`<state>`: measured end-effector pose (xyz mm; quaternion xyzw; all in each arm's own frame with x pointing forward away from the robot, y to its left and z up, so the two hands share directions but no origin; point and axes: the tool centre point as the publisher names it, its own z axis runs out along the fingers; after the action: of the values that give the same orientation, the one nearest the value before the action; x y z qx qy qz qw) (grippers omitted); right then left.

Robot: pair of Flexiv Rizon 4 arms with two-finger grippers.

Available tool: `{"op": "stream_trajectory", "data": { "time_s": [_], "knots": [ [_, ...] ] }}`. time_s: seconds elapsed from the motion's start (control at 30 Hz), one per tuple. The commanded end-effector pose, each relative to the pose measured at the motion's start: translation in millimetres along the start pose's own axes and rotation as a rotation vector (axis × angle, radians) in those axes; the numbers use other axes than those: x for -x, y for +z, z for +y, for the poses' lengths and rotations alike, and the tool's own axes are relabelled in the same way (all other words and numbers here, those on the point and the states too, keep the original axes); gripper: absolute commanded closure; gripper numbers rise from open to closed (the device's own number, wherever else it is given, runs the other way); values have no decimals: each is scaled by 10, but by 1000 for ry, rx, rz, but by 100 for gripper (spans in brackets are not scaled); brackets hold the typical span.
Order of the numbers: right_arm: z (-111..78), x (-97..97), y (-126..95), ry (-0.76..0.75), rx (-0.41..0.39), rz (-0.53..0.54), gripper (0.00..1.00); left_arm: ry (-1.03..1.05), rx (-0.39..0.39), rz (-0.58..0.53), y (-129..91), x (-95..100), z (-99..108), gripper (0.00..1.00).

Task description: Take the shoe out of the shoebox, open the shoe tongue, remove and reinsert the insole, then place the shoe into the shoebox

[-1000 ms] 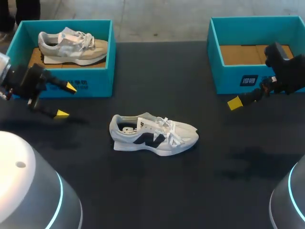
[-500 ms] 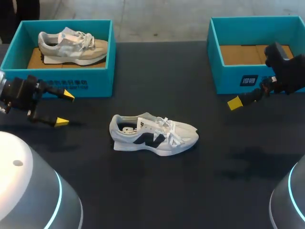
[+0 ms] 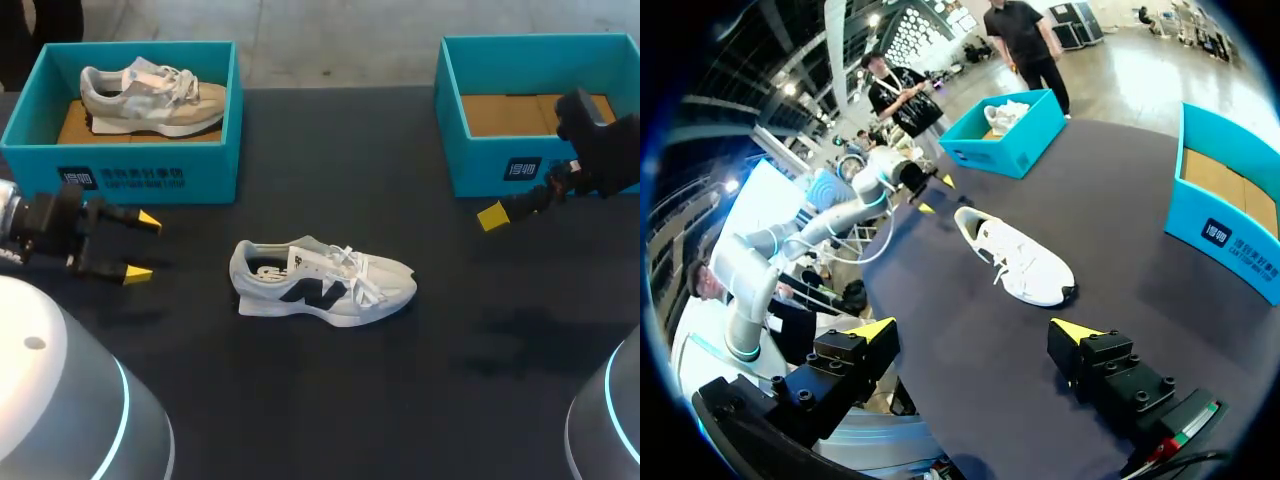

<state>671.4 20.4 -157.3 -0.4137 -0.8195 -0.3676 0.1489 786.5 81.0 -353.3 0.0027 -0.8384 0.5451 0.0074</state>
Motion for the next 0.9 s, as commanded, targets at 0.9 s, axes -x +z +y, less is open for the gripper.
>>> {"op": "stream_trajectory", "data": {
  "time_s": [0.9],
  "knots": [
    [6, 0, 10, 2, -2, -2, 0, 53, -2, 27, 113, -6, 99, 0]
  ]
}}
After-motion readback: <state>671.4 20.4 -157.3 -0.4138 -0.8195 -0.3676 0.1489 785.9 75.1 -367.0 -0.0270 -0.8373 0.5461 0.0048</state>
